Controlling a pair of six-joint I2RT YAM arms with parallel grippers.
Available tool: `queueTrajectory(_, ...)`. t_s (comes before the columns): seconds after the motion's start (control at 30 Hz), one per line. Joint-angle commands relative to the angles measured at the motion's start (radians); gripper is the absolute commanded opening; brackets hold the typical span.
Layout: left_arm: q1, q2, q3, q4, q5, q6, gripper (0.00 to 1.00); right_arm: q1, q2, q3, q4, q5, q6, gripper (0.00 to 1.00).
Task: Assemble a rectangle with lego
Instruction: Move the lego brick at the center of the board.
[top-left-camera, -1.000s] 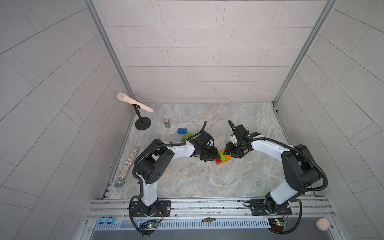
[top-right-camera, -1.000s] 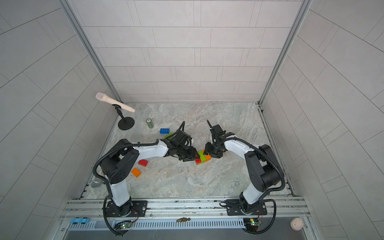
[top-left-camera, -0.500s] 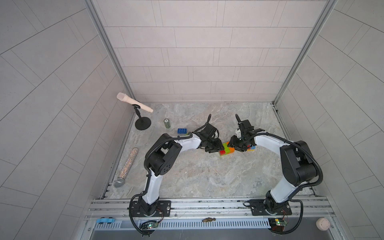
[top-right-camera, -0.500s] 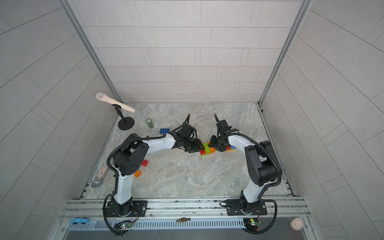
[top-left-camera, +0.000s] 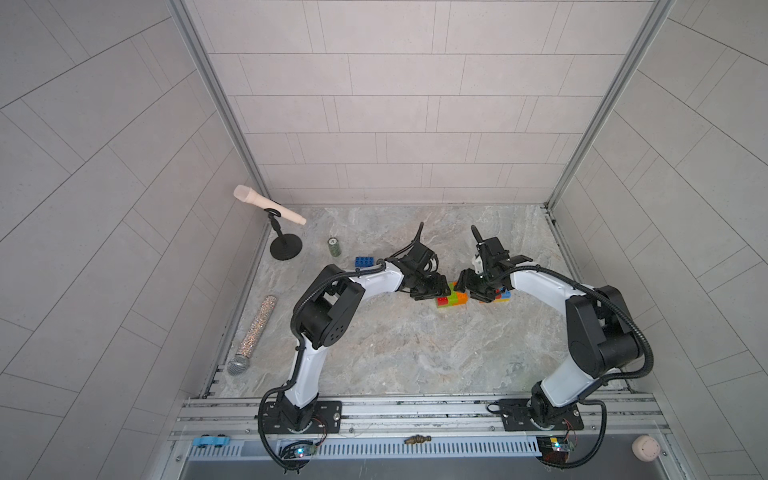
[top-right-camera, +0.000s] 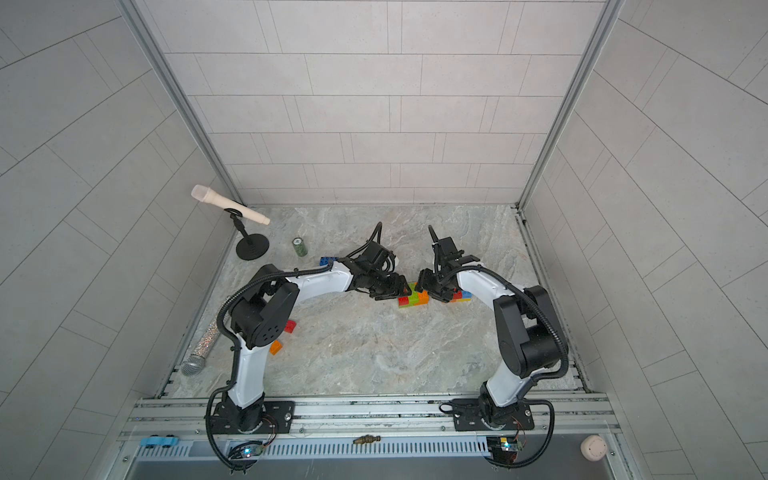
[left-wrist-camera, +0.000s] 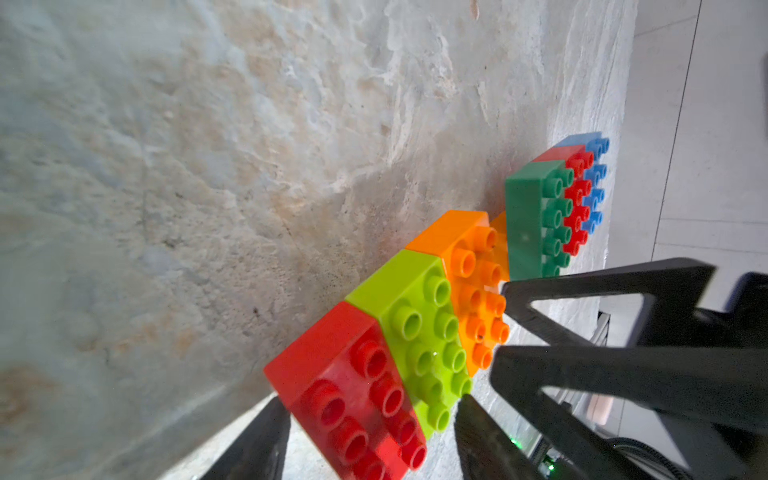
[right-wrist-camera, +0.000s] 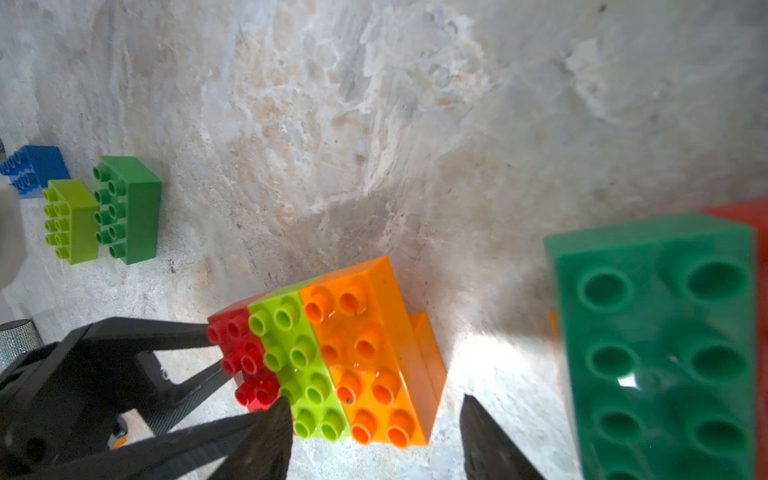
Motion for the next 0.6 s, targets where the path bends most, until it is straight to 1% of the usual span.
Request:
queueTrajectory(0.0, 0.02, -0.054, 0.02, -0.035, -0.017, 0.04, 0.73, 0.003, -0.062, 0.045, -0.091, 0.059, -0.03, 0.68)
queueTrajectory(0.1, 0.04, -0.108, 0.0, -0.095, -0.042, 0.079, 0.76, 0.008, -0.095, 0.071, -0.146, 0.101, -0.05, 0.68)
queueTrajectory(0.2, 0.067, -0.222, -0.072, -0.178, -0.127, 0.15, 0.77, 0.052, -0.122, 0.093, -0.198, 0.155, -0.068, 0.67)
queueTrajectory(0.27, 0.089, -0.313, -0.129, -0.261, -0.208, 0.192, 0.78, 0.118, -0.125, 0.096, -0.214, 0.196, -0.059, 0.66)
queueTrajectory(0.33, 0.123, -0.416, -0.2, -0.349, -0.314, 0.214, 0.78, 0.213, -0.113, 0.095, -0.214, 0.249, -0.034, 0.66)
queueTrajectory(0.37, 0.139, -0.457, -0.235, -0.394, -0.373, 0.219, 0.78, 0.255, -0.103, 0.096, -0.206, 0.266, -0.022, 0.65)
queueTrajectory(0.43, 0.184, -0.546, -0.311, -0.499, -0.538, 0.189, 0.79, 0.347, -0.068, 0.108, -0.182, 0.293, 0.002, 0.65)
queueTrajectory(0.5, 0.249, -0.605, -0.394, -0.543, -0.617, 0.171, 0.82, 0.419, -0.022, 0.139, -0.167, 0.313, 0.014, 0.65)
queueTrajectory(0.57, 0.331, -0.641, -0.459, -0.566, -0.627, 0.142, 0.84, 0.474, 0.032, 0.187, -0.167, 0.327, 0.012, 0.64)
